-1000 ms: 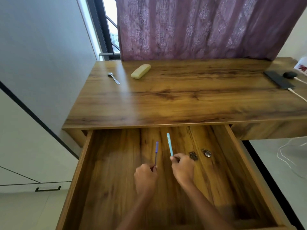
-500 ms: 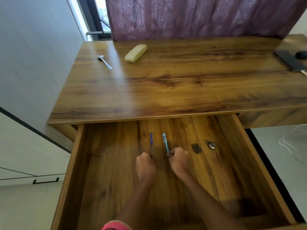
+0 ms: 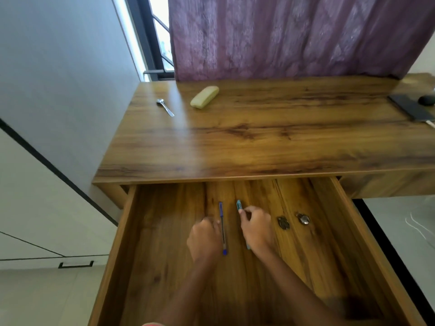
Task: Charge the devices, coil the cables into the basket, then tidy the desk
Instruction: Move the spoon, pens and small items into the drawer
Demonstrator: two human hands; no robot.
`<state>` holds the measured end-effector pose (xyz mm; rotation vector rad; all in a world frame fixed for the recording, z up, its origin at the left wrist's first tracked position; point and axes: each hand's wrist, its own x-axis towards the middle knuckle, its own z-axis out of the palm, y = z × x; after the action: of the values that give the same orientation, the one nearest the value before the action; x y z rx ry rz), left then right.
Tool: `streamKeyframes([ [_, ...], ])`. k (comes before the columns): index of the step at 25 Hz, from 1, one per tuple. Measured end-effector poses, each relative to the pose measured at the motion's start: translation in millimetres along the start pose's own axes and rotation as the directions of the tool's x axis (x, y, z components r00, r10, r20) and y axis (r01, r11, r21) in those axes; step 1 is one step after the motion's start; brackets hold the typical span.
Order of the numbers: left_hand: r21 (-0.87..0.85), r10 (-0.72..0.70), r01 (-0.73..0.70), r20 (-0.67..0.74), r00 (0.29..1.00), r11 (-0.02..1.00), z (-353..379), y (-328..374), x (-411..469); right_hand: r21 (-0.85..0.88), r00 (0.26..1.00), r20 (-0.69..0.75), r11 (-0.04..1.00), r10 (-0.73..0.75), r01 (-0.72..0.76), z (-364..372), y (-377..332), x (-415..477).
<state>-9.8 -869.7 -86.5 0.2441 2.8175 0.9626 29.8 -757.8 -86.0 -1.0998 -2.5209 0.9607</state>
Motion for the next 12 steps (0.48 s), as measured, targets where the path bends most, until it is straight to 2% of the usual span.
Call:
streamKeyframes([
  [4, 0.025, 0.142, -0.14, -0.227, 0.963, 0.99, -45, 16, 23, 0.091, 0.972, -0.108, 0.971, -0.211, 0.221, -28, -52, 16],
  [6, 0.053, 0.163, -0.154, -0.313, 0.936, 0.987, -71, 31, 44, 0.1, 0.953, -0.146, 0.954, -0.267, 0.282, -39, -83, 33],
  [9, 0.07, 0.151, -0.134, -0.363, 0.92, 0.988, -106, 55, 91, 0.077, 0.941, -0.174, 0.949, -0.289, 0.305, -43, -130, 73],
  [12, 0.091, 0.158, -0.134, -0.355, 0.921, 0.987, -128, 69, 153, 0.057, 0.938, -0.192, 0.95, -0.29, 0.306, -34, -165, 123],
])
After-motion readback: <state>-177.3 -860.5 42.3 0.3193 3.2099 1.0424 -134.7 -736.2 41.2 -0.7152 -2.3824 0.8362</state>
